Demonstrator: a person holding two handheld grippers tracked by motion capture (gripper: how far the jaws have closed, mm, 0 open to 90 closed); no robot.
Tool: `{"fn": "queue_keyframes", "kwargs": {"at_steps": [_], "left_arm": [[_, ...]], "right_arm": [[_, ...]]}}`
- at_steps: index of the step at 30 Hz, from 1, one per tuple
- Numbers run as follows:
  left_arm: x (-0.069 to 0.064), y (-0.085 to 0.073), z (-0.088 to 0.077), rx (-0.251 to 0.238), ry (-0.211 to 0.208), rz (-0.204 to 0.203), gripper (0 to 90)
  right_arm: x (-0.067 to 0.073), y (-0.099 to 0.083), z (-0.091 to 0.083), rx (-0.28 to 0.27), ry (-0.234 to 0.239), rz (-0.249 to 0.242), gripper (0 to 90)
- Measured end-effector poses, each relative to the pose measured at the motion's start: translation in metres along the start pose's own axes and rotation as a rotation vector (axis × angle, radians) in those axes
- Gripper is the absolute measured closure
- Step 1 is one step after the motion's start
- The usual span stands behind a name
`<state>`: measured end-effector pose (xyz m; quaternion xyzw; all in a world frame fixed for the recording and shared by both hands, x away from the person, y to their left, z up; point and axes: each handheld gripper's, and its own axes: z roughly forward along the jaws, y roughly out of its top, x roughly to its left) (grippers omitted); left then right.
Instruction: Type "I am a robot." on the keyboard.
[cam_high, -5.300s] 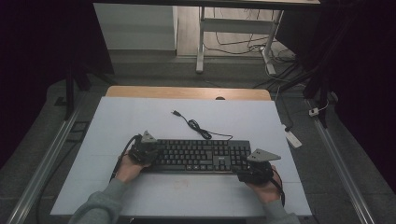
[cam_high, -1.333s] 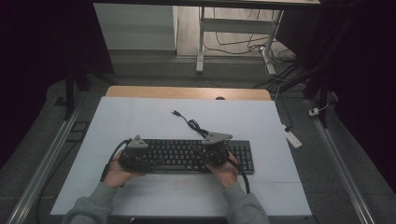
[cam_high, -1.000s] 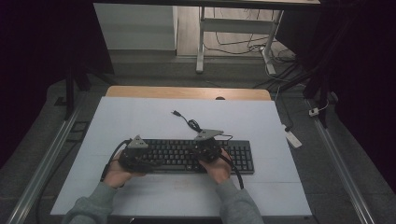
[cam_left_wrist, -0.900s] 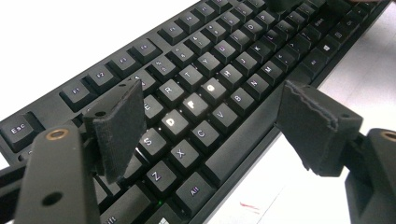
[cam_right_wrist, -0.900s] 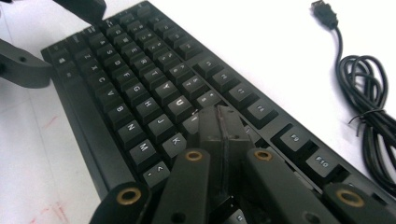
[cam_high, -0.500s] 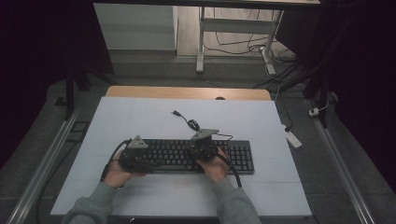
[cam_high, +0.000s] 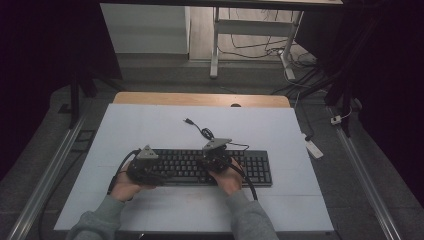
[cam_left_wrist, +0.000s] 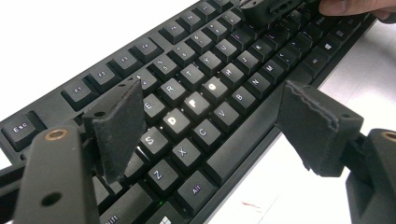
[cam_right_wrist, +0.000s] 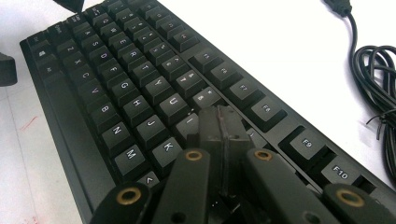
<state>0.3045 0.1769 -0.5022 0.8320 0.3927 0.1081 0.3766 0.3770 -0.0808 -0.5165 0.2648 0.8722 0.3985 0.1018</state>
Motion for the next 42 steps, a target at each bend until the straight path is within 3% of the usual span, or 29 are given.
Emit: {"fn": "queue_keyframes", "kwargs": {"at_steps": [10,20,31,36,42], "left_arm": [[0.000,0.000,-0.001,-0.004,0.002,-0.001,23.6],[0.001,0.000,-0.003,-0.014,0.009,-0.002,23.5],[0.002,0.000,-0.003,-0.018,0.021,-0.014,23.6],[0.002,0.000,-0.002,-0.020,0.030,-0.016,23.6],[0.002,0.001,-0.003,-0.042,0.047,-0.025,24.1]], "right_arm": [[0.001,0.000,0.000,-0.002,-0.005,0.003,89.6],[-0.002,-0.003,-0.026,-0.055,-0.012,0.011,89.4],[-0.007,-0.029,-0.073,-0.112,-0.086,0.008,60.4],[-0.013,-0.041,-0.090,-0.134,-0.103,0.015,52.8],[-0.018,-0.053,-0.103,-0.159,-0.105,0.032,49.8]]}}
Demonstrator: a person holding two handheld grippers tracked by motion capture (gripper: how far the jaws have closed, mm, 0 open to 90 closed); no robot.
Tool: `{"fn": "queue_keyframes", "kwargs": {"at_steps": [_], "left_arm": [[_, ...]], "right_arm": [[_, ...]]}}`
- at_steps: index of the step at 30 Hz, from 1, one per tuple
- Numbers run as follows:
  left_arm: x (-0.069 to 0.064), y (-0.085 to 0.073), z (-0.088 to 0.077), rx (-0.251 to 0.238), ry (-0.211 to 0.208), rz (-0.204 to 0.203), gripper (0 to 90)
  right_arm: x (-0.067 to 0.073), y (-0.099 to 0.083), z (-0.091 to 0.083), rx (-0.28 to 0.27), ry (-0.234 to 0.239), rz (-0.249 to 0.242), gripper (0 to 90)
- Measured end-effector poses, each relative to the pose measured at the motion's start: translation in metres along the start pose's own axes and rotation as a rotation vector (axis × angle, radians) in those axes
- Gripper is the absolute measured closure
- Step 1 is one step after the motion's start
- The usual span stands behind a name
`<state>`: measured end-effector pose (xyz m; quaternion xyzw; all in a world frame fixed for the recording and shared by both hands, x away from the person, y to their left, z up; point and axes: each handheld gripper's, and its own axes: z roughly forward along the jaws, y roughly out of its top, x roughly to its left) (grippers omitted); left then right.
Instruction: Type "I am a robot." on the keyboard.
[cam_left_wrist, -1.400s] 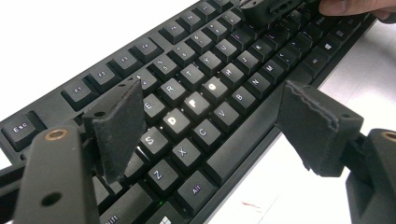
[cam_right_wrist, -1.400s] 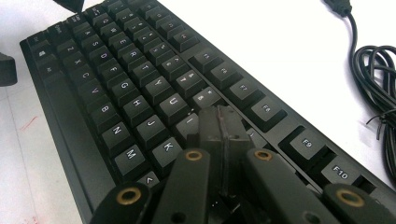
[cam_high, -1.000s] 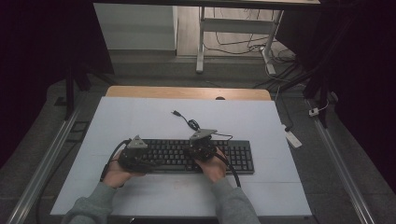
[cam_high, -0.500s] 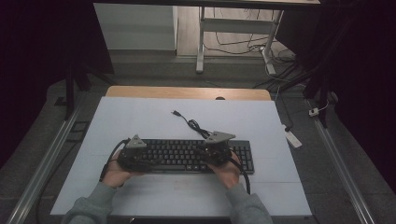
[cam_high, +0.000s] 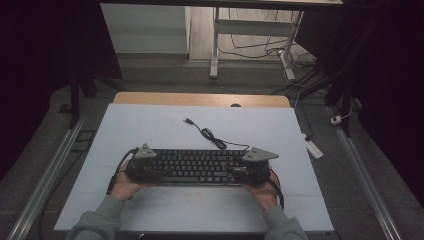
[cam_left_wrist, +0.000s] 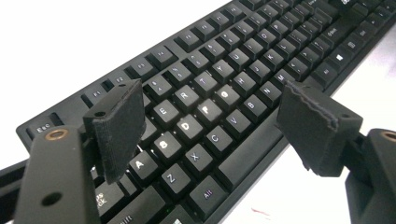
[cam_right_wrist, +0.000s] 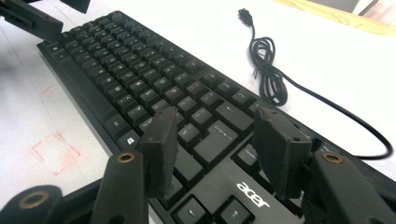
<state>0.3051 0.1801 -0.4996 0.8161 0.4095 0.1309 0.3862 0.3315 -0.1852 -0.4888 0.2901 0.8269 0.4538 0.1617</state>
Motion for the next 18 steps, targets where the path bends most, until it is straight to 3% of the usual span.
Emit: {"fn": "queue_keyframes", "kwargs": {"at_steps": [9,18], "left_arm": [[0.0047,0.0013,-0.0054,-0.070,0.009,-0.048,30.8],[0.0036,0.0034,-0.0040,-0.094,-0.015,-0.052,55.2]], "right_arm": [[-0.0021,-0.0022,-0.0066,-0.015,0.002,0.004,48.8],[-0.0009,-0.0036,-0.0033,-0.001,0.010,-0.002,48.4]]}}
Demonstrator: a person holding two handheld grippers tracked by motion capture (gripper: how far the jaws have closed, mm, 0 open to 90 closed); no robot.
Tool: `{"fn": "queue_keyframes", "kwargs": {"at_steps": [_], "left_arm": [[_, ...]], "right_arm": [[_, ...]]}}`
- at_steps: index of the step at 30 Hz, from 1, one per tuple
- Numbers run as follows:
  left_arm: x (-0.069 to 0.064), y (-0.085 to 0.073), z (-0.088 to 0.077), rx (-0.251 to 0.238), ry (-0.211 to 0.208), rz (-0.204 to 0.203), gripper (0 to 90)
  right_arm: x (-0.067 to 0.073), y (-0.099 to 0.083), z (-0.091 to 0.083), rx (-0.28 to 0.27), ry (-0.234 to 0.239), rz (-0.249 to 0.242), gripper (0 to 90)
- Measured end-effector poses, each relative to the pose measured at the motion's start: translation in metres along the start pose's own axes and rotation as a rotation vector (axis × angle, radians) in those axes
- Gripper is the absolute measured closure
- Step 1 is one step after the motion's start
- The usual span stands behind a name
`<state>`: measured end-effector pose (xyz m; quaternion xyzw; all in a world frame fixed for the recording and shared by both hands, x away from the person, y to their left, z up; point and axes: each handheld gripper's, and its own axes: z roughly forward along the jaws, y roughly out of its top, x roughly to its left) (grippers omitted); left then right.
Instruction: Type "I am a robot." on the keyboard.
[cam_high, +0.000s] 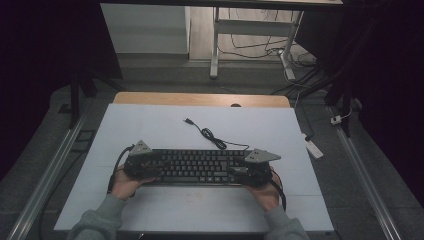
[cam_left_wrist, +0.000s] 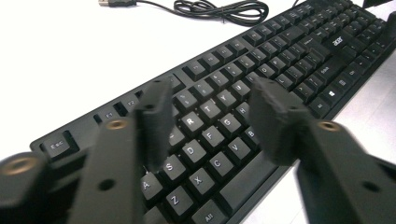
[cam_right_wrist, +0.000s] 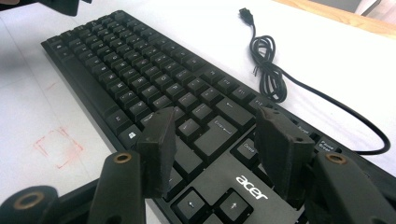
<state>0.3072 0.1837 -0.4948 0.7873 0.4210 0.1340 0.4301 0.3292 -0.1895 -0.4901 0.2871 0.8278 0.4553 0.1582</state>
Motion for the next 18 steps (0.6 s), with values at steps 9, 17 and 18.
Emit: {"fn": "queue_keyframes", "kwargs": {"at_steps": [9,17,18], "left_arm": [[-0.002,0.002,0.003,0.008,-0.028,0.004,88.8],[-0.015,0.003,0.018,0.061,-0.067,0.051,89.1],[-0.017,0.003,0.020,0.067,-0.069,0.058,89.1]], "right_arm": [[0.000,-0.001,0.000,-0.004,-0.003,0.003,48.4],[-0.001,-0.001,0.000,0.001,-0.006,0.004,48.4],[0.000,-0.001,0.000,0.001,-0.007,0.004,48.4]]}}
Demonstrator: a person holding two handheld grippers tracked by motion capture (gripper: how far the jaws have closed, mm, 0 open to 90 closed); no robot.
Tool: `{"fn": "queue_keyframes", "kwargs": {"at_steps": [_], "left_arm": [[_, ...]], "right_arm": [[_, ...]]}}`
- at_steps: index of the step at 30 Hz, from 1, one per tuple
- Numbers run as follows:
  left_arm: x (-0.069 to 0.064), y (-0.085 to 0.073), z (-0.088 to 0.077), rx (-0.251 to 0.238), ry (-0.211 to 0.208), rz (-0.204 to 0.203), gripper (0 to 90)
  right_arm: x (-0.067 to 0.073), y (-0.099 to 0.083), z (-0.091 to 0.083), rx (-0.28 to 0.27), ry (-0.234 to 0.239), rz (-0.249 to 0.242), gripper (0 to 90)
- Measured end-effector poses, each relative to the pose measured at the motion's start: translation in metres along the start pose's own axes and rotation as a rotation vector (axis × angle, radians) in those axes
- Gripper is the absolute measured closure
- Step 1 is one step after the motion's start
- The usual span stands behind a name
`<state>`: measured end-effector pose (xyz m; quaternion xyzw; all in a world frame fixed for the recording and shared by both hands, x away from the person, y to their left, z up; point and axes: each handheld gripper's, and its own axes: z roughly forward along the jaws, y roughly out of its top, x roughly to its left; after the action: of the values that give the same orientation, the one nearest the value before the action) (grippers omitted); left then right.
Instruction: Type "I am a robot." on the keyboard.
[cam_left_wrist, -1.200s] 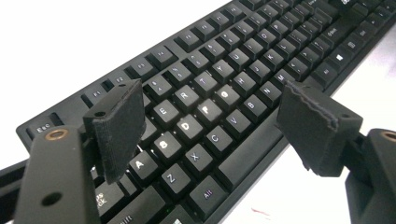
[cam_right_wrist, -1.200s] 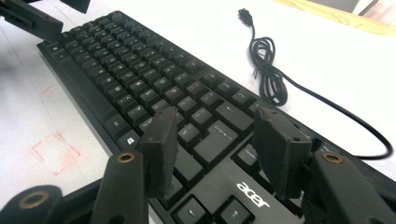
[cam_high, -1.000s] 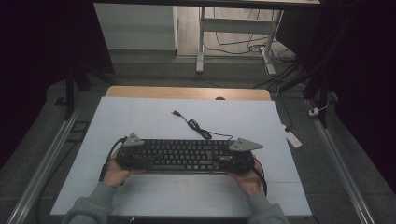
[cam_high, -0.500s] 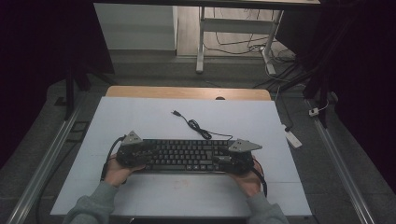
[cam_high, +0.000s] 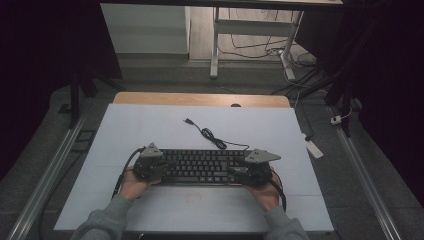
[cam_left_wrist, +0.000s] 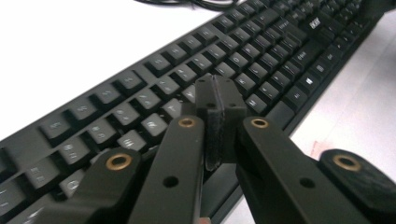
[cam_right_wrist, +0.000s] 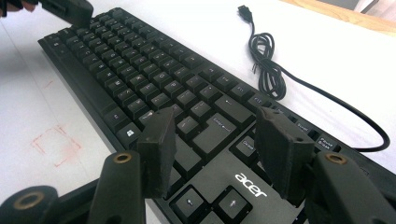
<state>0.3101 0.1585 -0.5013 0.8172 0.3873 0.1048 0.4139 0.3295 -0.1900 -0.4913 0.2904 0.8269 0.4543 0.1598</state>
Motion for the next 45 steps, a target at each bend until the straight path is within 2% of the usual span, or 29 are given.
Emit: {"fn": "queue_keyframes", "kwargs": {"at_steps": [13,25,41,45], "left_arm": [[-0.010,-0.001,0.020,0.085,-0.009,0.042,89.1],[-0.012,-0.002,0.028,0.125,0.005,0.055,89.0],[-0.012,-0.004,0.030,0.135,0.012,0.058,89.0],[-0.011,-0.003,0.024,0.100,0.011,0.049,88.8]], "right_arm": [[0.000,-0.001,0.002,0.009,-0.002,-0.003,48.2],[0.000,-0.001,0.002,0.010,-0.005,-0.003,48.1],[-0.001,-0.002,0.002,0.013,-0.008,-0.002,47.9],[-0.001,-0.002,0.002,0.011,-0.009,0.000,47.9]]}}
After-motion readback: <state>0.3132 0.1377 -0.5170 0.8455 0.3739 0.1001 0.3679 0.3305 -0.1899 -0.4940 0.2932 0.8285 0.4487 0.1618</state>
